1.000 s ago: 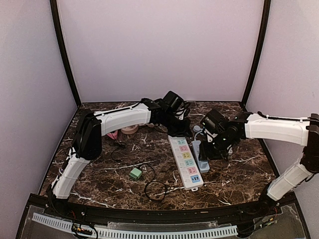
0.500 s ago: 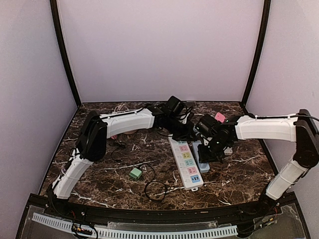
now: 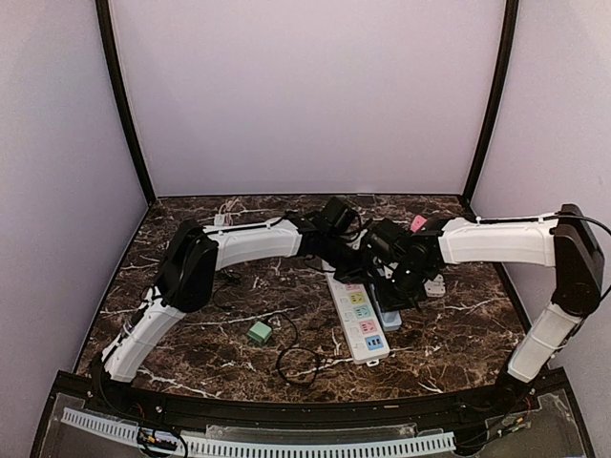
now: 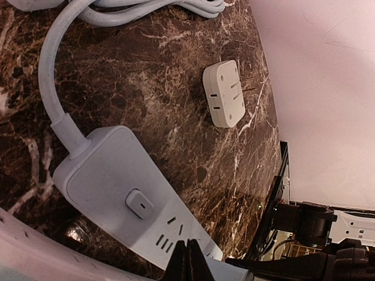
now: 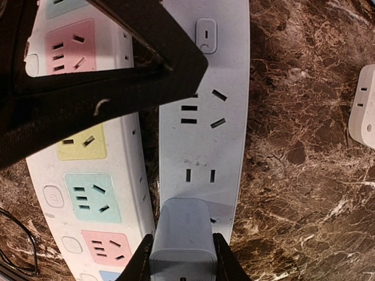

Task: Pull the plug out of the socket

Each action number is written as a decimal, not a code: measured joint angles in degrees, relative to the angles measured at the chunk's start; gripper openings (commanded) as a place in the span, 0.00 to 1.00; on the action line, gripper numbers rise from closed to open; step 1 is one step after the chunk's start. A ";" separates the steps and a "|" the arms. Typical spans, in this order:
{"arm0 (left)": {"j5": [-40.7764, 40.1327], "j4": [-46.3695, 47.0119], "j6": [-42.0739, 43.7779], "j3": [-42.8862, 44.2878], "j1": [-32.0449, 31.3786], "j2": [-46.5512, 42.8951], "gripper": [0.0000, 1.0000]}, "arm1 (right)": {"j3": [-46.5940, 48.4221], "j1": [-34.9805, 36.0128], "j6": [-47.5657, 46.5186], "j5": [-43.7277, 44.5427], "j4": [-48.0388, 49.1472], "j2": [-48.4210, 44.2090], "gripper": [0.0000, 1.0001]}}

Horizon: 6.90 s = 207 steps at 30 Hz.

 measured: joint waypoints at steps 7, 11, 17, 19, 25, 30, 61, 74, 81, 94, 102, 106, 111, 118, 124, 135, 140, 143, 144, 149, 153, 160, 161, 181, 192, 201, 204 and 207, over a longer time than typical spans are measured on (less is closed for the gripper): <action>2.21 0.76 -0.98 0.00 0.31 0.61 0.01 | 3.02 0.31 -0.63 0.63 -3.06 2.36 0.09; 3.02 1.07 -1.51 0.00 0.42 1.16 0.01 | 3.85 0.35 -0.96 0.85 -3.72 2.95 0.06; 2.78 0.83 -1.81 0.00 0.66 1.73 0.01 | 4.74 0.26 -2.10 2.38 -1.99 3.87 0.05; 2.27 0.39 -1.70 0.07 0.66 1.77 0.01 | 4.85 0.07 -2.40 3.06 0.07 4.20 0.04; -0.68 -2.73 -0.31 1.73 0.63 1.77 0.01 | 4.96 -0.48 -3.10 3.41 5.90 4.87 0.03; -4.33 -6.19 1.33 3.63 0.61 1.77 0.01 | 4.94 -0.57 -3.15 3.37 7.52 5.11 0.02; -10.86 -13.25 5.75 10.54 0.39 4.35 0.01 | 6.62 -1.75 -5.16 2.73 5.07 5.27 0.03; -11.28 -13.16 6.12 11.15 0.39 4.83 0.00 | 6.51 -1.95 -4.83 0.92 5.33 5.16 0.04; -11.34 -13.38 6.54 11.26 0.28 5.18 0.00 | 4.94 -2.80 -4.96 1.11 6.75 4.85 0.04; -11.52 -13.25 6.99 11.30 0.09 5.40 0.00 | 1.99 -4.66 -5.29 -2.99 9.75 2.82 0.04; -11.61 -13.29 6.99 11.65 0.07 5.70 0.00 | 5.11 -0.57 -5.35 3.34 6.36 3.39 0.04; -11.78 -13.18 7.04 11.69 0.02 5.73 0.00 | 8.37 0.74 -5.35 4.63 5.99 3.26 0.05; -11.85 -12.92 7.06 11.50 0.04 5.70 0.00 | 8.79 1.07 -5.40 5.22 5.66 3.23 0.06; -11.87 -12.35 7.08 11.21 0.02 5.57 0.00 | 5.38 -2.10 -5.79 4.22 6.88 -0.24 0.06; -11.85 -12.46 7.08 11.52 0.02 5.51 0.00 | -1.73 -12.02 -6.69 -0.81 9.79 -8.09 0.06; -11.98 -19.19 7.21 14.99 -0.04 5.38 0.01 | -4.57 -26.60 -9.64 -20.22 22.10 -6.25 0.06; -12.61 -20.48 7.26 13.07 0.48 2.69 0.00 | -4.57 -29.29 -10.10 -26.88 26.56 -0.59 0.06; -13.11 -20.48 7.61 8.52 1.16 -2.23 0.00 | -4.57 -30.27 -10.14 -30.18 28.79 2.43 0.07; -13.20 -20.33 7.65 7.08 1.44 -3.82 0.00 | -4.57 -30.49 -10.10 -31.12 29.62 3.17 0.07; -14.21 -18.62 7.89 -1.75 4.09 -13.51 0.00 | -4.59 -31.69 -10.08 -34.32 32.61 5.73 0.12; -14.93 -16.39 7.87 -7.13 6.14 -18.03 0.00 | -4.85 -32.52 -10.10 -35.45 33.99 7.21 0.15; -16.09 -14.16 7.80 -14.49 8.28 -20.33 0.00 | -5.49 -33.77 -10.49 -35.85 34.40 8.46 0.27; -16.26 -13.94 7.80 -15.39 8.41 -20.48 0.00 | -5.51 -33.94 -10.58 -35.85 34.42 8.61 0.29; -17.81 -11.91 7.80 -21.38 11.37 -25.81 0.00 | -5.51 -34.93 -12.81 -31.69 30.32 7.89 0.68; -21.18 -11.61 7.74 -26.91 12.94 -30.42 0.03 | -5.25 -34.03 -14.82 -26.77 27.47 3.65 0.95; -33.29 -14.82 8.76 -28.65 16.70 -35.52 0.16 | -2.16 -29.99 -15.82 -24.48 25.27 1.75 0.99; -36.39 -15.96 10.64 -28.65 18.67 -35.82 0.25 | -0.96 -28.61 -15.76 -24.20 25.24 1.27 0.99; -38.14 -16.96 14.36 -28.39 20.35 -35.65 0.30 | -0.07 -27.15 -15.63 -24.20 25.16 0.35 0.99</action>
